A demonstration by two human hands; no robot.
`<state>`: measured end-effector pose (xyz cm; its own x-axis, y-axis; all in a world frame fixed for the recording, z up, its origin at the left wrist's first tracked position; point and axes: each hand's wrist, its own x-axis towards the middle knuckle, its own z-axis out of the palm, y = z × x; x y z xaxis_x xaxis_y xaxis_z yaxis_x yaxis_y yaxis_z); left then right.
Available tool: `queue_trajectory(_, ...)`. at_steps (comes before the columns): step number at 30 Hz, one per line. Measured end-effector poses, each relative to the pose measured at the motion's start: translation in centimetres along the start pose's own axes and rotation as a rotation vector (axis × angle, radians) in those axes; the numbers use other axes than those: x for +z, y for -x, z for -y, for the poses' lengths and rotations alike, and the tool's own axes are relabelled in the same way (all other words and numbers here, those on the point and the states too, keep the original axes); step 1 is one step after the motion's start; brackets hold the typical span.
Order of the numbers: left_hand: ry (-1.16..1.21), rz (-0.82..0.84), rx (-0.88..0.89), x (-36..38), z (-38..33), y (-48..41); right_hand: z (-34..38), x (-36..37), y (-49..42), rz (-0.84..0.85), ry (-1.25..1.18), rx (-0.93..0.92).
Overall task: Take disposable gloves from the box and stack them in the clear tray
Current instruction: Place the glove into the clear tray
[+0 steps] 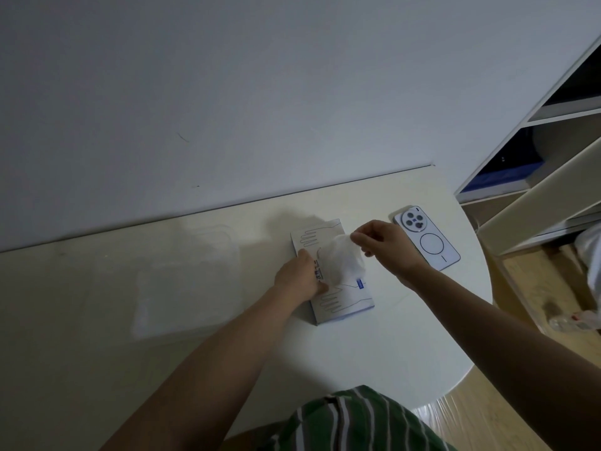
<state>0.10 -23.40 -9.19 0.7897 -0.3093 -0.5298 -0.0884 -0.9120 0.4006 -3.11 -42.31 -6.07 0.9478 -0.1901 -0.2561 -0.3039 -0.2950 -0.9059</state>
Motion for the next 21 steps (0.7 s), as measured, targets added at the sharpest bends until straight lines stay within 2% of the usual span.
queue_trajectory(2,0.000,-0.025,0.023,-0.2,0.2,0.1,-0.3,0.0,0.2,0.093,-0.003,0.134)
queue_trajectory(5,0.080,-0.194,0.127,-0.5,0.4,0.5,-1.2,0.0,0.6,0.228,0.064,0.310)
queue_trajectory(7,0.183,-0.289,0.221,-0.4,0.2,0.7,-1.7,-0.1,0.8,0.212,0.038,0.309)
queue_trajectory(10,0.277,-0.313,0.339,-0.1,-0.6,0.8,-1.7,0.1,0.9,0.181,-0.060,0.250)
queue_trajectory(13,0.358,-0.298,0.356,0.1,-1.5,0.8,-1.4,0.6,0.7,0.165,-0.052,0.225)
queue_trajectory(16,0.346,-0.269,0.376,0.0,-1.7,0.6,-1.3,0.9,0.6,0.173,-0.142,0.244)
queue_trajectory(21,0.416,-0.345,0.325,-0.8,-1.1,0.5,-1.3,1.2,0.6,0.187,-0.219,0.225)
